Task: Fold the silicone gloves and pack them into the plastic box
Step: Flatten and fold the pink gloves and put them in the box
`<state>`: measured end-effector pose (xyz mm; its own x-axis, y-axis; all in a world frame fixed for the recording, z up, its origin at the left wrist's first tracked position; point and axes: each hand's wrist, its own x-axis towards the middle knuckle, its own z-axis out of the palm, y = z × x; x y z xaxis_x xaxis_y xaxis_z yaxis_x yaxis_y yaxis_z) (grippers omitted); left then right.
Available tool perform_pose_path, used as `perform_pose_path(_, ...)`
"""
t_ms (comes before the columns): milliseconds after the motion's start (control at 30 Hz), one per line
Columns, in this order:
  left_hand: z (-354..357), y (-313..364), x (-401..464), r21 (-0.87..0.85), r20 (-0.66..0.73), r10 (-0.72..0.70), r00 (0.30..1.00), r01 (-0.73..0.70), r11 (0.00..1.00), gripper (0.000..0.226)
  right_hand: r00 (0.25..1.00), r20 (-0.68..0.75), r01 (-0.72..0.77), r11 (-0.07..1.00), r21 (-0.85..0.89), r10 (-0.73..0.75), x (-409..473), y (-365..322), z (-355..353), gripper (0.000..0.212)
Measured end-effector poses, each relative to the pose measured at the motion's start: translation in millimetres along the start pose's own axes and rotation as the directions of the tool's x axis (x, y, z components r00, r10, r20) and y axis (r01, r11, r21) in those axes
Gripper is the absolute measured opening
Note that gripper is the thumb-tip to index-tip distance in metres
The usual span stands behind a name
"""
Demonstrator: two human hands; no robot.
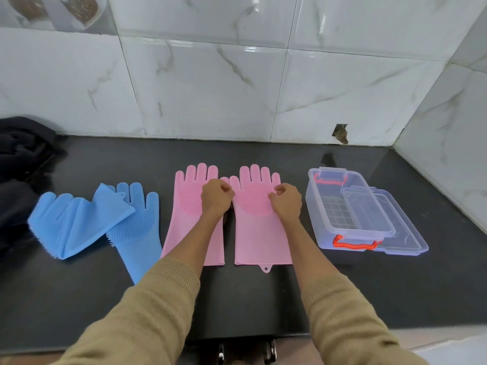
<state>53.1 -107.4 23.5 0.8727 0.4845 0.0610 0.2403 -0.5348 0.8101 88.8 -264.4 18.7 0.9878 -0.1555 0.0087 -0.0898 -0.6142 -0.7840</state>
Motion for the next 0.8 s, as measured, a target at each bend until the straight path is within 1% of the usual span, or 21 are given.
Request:
perform_pose_path(67, -8, 1, 1, -0.024, -0.052, 0.007, 0.999, -0.009, 1.000, 0.015, 0.998, 0.032, 0.052, 0.999, -0.004, -0.052, -4, -8, 9, 0.027)
perform_pose_path(167, -26, -3, 4, -0.038, -0.113, -0.016, 0.993, 0.012, 0.999, 0.014, 0.991, 0.099, 0.087, 0.996, 0.013, -0.088, -10, -21, 26, 0.025)
perform_pose_path(433, -86, -45, 3, -0.002, -0.278, -0.141, 0.950, 0.147, 0.989, 0.015, 0.943, 0.268, 0.186, 0.980, 0.068, -0.198, -33, -58, 79, 0.023)
perform_pose_path(567, -115, -72, -3, -0.001, -0.361, -0.199, 0.911, 0.213, 0.977, 0.015, 0.901, 0.341, 0.247, 0.963, 0.104, -0.268, -49, -81, 109, 0.023)
perform_pose_path(733, -139, -94, -12, 0.005, -0.416, -0.241, 0.877, 0.267, 0.964, 0.015, 0.836, 0.426, 0.321, 0.938, 0.130, -0.346, -72, -111, 139, 0.020)
perform_pose_path(800, -146, -100, -15, -0.007, -0.442, -0.252, 0.861, 0.278, 0.960, 0.013, 0.791, 0.517, 0.345, 0.936, 0.067, -0.328, -80, -121, 152, 0.020)
